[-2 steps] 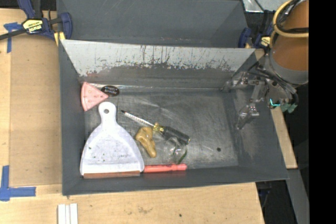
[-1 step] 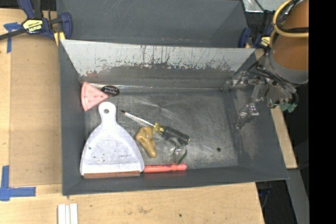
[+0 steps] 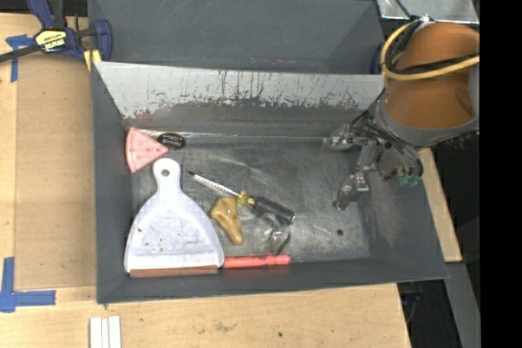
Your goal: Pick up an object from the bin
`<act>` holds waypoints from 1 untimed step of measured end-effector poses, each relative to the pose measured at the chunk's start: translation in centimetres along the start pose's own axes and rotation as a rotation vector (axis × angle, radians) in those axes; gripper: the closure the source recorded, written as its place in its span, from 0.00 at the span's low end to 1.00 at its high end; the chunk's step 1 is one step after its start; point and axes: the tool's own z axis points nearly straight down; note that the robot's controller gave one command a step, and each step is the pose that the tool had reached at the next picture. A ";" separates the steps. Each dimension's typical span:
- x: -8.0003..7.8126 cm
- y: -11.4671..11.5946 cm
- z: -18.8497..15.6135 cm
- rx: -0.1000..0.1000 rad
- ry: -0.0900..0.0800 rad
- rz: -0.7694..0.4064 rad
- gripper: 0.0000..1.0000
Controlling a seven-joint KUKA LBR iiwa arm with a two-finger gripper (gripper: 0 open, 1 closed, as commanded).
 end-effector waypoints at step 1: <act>0.1 4.4 2.2 -0.002 0.009 0.064 0.00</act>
Offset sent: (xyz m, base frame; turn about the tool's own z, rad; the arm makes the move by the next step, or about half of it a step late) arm 0.0245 0.0830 -0.0291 0.1156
